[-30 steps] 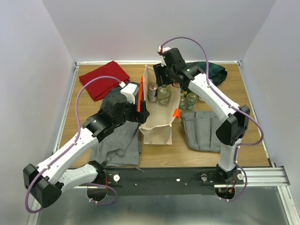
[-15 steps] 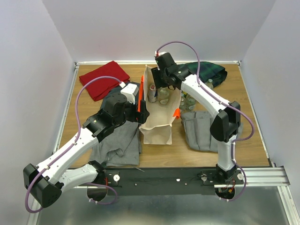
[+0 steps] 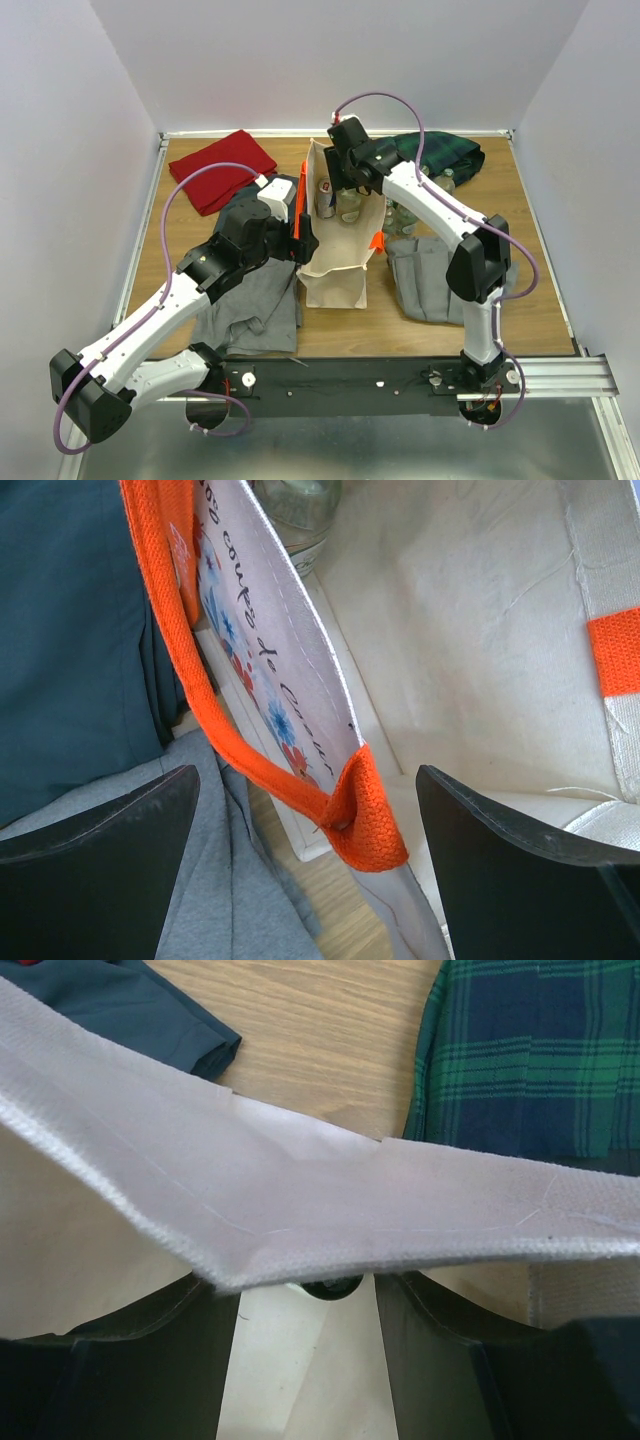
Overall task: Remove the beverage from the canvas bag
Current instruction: Take out the drink from the canvas bag.
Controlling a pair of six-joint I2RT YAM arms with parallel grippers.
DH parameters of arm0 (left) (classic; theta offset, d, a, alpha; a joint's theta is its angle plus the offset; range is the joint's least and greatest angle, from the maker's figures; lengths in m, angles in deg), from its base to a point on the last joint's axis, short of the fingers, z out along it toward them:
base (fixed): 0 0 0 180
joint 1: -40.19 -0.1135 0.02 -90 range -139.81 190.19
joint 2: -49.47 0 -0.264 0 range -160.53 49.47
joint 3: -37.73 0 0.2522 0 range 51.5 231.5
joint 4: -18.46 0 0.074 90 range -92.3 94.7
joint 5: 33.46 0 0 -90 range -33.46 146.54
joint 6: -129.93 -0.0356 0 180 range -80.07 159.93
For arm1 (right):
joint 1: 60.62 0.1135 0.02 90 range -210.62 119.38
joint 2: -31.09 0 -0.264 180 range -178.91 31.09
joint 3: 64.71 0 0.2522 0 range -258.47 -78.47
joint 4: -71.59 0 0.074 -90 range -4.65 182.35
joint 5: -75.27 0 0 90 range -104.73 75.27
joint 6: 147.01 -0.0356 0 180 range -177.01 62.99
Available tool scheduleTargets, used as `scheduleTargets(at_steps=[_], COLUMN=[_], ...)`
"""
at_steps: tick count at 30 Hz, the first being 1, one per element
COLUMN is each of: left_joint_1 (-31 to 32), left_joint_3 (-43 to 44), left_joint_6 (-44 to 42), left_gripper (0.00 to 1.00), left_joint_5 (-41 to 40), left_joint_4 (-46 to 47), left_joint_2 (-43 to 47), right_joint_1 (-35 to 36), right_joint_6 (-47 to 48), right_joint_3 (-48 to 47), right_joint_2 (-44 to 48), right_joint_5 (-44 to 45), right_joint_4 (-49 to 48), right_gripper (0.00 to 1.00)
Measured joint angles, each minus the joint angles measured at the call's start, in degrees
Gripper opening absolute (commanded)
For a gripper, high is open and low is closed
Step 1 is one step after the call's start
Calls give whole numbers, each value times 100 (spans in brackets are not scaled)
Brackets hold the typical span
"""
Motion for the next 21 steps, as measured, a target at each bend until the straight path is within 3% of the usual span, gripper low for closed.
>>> scheduleTargets(at_steps=[21], left_joint_1=[0], left_joint_3=[-11], left_joint_6=[0], left_gripper=[99], left_joint_5=[0], left_joint_4=[-2], left_joint_2=[2], right_joint_1=[0], right_joint_6=[-459], right_joint_3=[323], right_joint_2=[-48], right_joint_5=[173], right_joint_4=[-179], right_gripper=[55])
